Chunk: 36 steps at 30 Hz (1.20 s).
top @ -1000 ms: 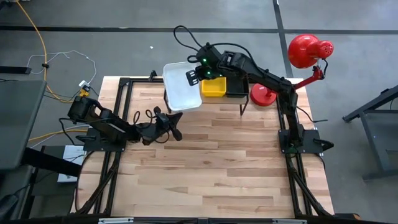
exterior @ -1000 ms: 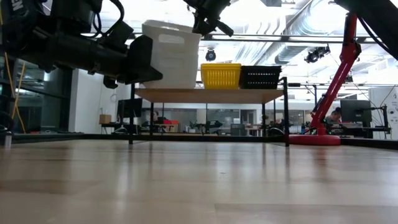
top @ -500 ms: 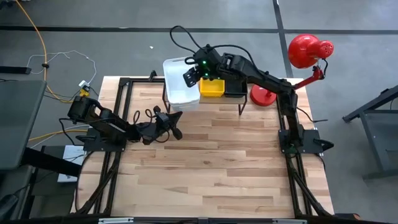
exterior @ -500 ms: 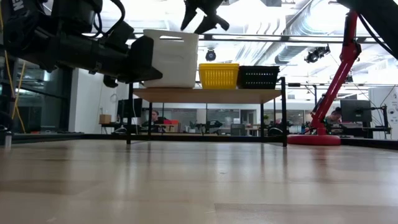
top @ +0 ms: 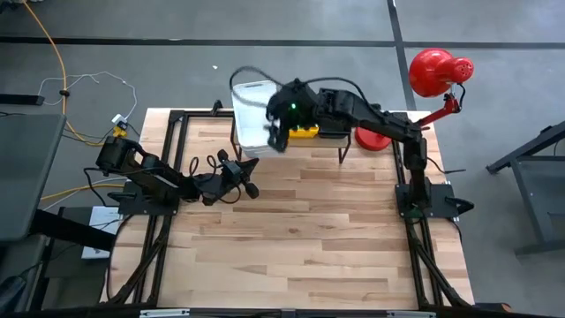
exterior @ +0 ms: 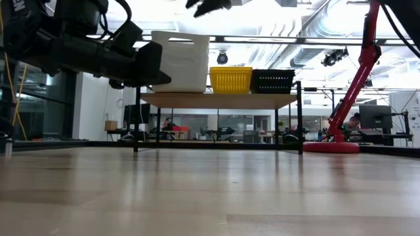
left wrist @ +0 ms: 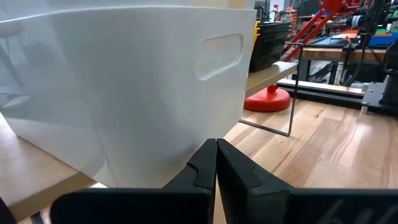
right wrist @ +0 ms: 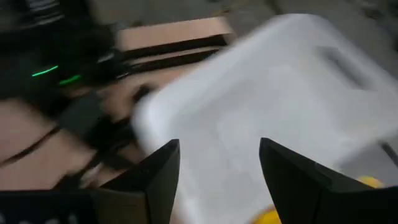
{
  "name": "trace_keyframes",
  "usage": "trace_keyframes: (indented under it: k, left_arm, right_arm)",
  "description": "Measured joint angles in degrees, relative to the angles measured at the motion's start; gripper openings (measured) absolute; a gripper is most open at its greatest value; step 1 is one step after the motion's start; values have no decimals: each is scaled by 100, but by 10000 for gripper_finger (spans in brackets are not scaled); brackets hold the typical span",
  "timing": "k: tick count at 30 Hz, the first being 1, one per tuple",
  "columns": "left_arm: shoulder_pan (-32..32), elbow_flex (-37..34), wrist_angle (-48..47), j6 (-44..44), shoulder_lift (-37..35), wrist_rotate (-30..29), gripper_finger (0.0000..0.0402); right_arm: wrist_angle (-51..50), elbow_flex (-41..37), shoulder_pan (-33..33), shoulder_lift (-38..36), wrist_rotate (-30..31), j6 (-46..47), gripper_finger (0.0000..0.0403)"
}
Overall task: Stack baskets on shelf by color
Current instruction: Stack the white bin into the other white bin on the shelf
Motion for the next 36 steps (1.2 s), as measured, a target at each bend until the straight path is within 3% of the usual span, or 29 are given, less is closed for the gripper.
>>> trace_keyframes:
  k: [4, 13, 17, 25, 36]
  left_arm:
    - [0, 0, 0, -3, 0, 22, 0]
    - [0, 0, 0, -50, 0, 72, 0]
    - [0, 0, 2, -48, 0, 72, 0]
    - [0, 0, -2, -50, 0, 128, 0]
    - [0, -2, -4, -64, 0, 212, 0]
  right_arm:
    - [-497, 3, 434, 11, -282, -938, 208]
    - [-398, -474, 837, 228, 1103, -2119, 208]
    - [-247, -568, 786, 222, 1404, -2165, 208]
    - [-222, -568, 558, 312, 961, -1857, 204]
    - [-243, -570, 490, 375, 968, -1848, 105]
